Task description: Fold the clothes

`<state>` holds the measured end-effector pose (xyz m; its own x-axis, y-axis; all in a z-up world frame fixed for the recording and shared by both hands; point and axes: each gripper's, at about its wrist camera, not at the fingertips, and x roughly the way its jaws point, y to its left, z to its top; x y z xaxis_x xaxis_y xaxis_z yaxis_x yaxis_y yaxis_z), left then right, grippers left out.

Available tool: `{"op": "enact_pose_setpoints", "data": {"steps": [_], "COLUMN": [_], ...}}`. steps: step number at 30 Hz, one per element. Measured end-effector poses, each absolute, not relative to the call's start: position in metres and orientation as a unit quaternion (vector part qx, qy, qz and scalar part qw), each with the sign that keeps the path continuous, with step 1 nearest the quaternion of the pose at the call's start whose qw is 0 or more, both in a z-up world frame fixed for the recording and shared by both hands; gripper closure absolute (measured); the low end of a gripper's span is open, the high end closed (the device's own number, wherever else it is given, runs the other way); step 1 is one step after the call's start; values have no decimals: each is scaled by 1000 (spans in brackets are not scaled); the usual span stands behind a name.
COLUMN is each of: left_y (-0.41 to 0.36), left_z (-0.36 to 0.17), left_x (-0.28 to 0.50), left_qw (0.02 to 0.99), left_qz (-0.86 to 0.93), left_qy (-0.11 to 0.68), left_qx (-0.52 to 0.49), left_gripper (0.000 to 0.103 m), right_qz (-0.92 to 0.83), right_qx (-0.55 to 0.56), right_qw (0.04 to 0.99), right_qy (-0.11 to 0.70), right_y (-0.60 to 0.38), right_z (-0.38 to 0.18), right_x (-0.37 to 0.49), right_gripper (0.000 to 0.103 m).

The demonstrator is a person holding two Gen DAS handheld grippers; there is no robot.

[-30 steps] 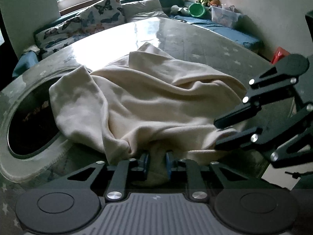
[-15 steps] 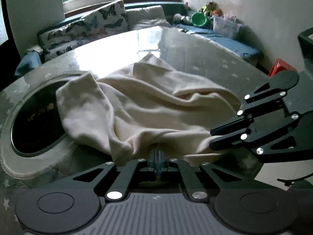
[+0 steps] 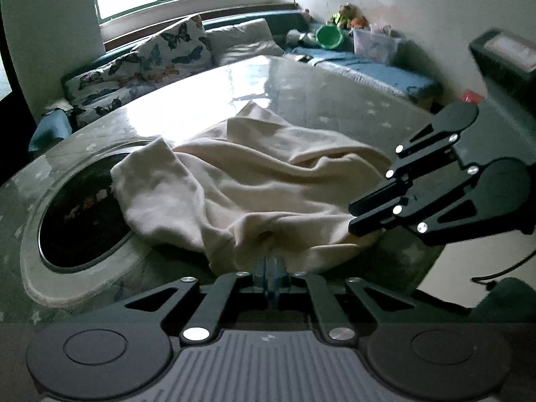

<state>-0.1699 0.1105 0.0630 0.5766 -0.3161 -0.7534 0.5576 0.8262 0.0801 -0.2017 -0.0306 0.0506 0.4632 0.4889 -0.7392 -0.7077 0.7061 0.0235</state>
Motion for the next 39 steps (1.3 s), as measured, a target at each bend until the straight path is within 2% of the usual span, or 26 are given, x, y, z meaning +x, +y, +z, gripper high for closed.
{"op": "enact_pose_setpoints", "data": {"steps": [4,6,9,14,17,22,31,32,33,39], "left_y": [96,94,94,93,91,97,128,131,134,141], "left_z": [49,43,37,29,25,27,64,69,73,74], "left_x": [-158,-150,-141,-134,-134,-133,-179,-185,-192,-215], "left_qw": [867,865,866,863,861,866,886,888,889,883], "left_qz": [-257,-254,-249,-253,-262,-260,-256,-258,-259,-265], "left_qy": [388,392,395,399,398,400,370,366,362,368], "left_qx": [180,183,180,181,177,148,113,110,107,121], "left_gripper": [97,87,78,77,81,94,95,96,101,103], "right_qz": [357,357,359,361,360,355,364,367,369,375], "right_qx": [-160,-160,-155,-149,-146,-143,-123,-119,-115,-89], "right_qw": [836,833,832,831,831,835,840,840,840,844], "right_qy": [385,390,393,396,399,396,383,382,381,372], "right_y": [-23,-22,-22,-22,-22,-23,-33,-33,-33,-28], "right_z": [42,38,35,33,31,32,48,50,52,56], "right_x": [-197,-195,-192,-189,-187,-187,-192,-193,-193,-184], "right_gripper": [87,86,86,86,86,87,88,88,88,87]}}
